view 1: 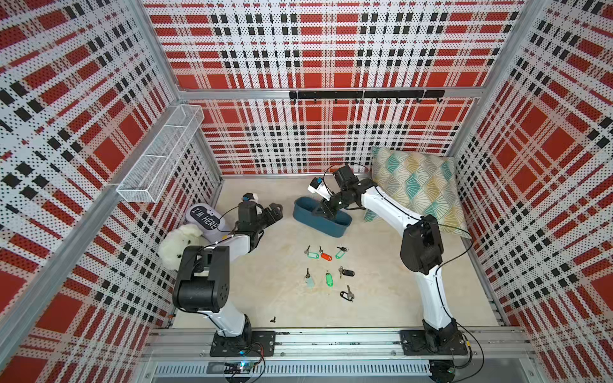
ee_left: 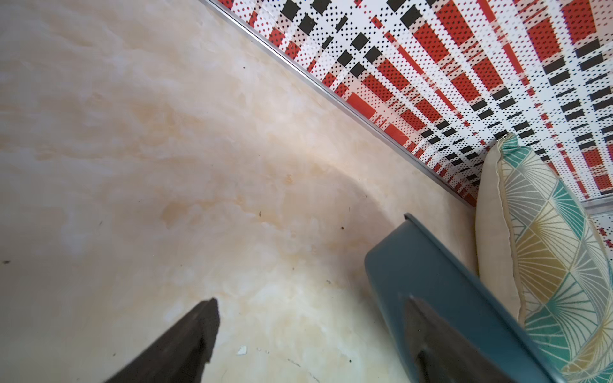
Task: Take the keys out of the storage box
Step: Adjust the storage box at the center of the board.
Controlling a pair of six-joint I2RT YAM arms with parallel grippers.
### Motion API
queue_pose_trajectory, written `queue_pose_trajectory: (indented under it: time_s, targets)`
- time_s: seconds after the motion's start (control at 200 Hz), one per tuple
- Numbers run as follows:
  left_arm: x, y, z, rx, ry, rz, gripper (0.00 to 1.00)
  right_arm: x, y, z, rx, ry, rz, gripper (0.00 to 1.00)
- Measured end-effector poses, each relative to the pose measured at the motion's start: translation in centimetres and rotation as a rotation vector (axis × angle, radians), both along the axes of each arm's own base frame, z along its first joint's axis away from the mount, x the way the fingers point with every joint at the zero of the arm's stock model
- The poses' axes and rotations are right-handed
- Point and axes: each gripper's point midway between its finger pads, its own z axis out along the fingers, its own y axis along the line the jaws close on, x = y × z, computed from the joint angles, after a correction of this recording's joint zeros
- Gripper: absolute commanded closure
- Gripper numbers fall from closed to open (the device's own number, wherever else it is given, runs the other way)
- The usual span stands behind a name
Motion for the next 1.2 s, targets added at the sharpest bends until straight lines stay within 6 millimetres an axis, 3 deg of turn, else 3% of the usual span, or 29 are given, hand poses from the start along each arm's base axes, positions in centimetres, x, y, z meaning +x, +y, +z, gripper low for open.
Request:
queue_pose_trajectory:
  time_s: [0.085,0.195,0.396,0.571,0.651,0.717,0.822,0.867,0.952,0.982,0.997,1.092,1.203]
  targets:
    - [0.0,0.0,0.0,0.0,0.0,0.0,0.07,0.4,-0.1,0.8,0.007,-0.02,-0.004,1.0]
    - [0.0,0.0,0.0,0.0,0.001,0.0,0.07,0.4,-0.3,0.4,-0.008,-0.028,-0.002,1.0]
    - [-0.1,0.0,-0.1,0.0,0.002,0.0,0.07,0.3,-1.0,-1.7,-0.072,-0.024,0.005,1.0]
    - [-0.2,0.0,-0.2,0.0,0.005,0.0,0.07,0.6,-1.6,-4.9,-0.14,-0.02,0.006,1.0]
    - [-0.2,0.0,-0.3,0.0,0.006,0.0,0.07,0.5,-2.0,-6.6,-0.173,-0.006,0.006,0.91]
    - [-0.2,0.0,-0.3,0.0,0.005,0.0,0.06,0.4,-2.3,-7.7,-0.195,0.003,0.003,0.7]
    - [-0.2,-0.4,-0.2,-0.003,0.003,-0.011,0.05,0.3,-3.0,-9.5,-0.237,0.02,-0.025,0.52]
    - [-0.2,-0.8,-0.1,-0.004,-0.003,-0.018,0.04,0.6,-3.4,-10.1,-0.261,0.029,-0.063,0.29]
    - [-0.1,-2.1,0.3,-0.007,-0.016,-0.046,0.02,1.1,-4.5,-10.9,-0.302,0.029,-0.156,0.17]
    - [-0.1,-2.9,0.6,-0.007,-0.025,-0.062,0.02,1.2,-5.0,-10.7,-0.311,0.028,-0.199,0.03]
    - [0.0,-3.2,0.8,-0.008,-0.03,-0.071,0.01,1.2,-5.3,-10.5,-0.315,0.024,-0.225,0.0]
    - [0.9,-6.4,2.4,-0.017,-0.077,-0.142,0.01,0.9,-7.3,-8.1,-0.297,-0.006,-0.378,0.0]
    - [2.7,-9.4,4.1,-0.036,-0.136,-0.211,0.01,-0.2,-10.5,-3.2,-0.212,-0.074,-0.602,0.0]
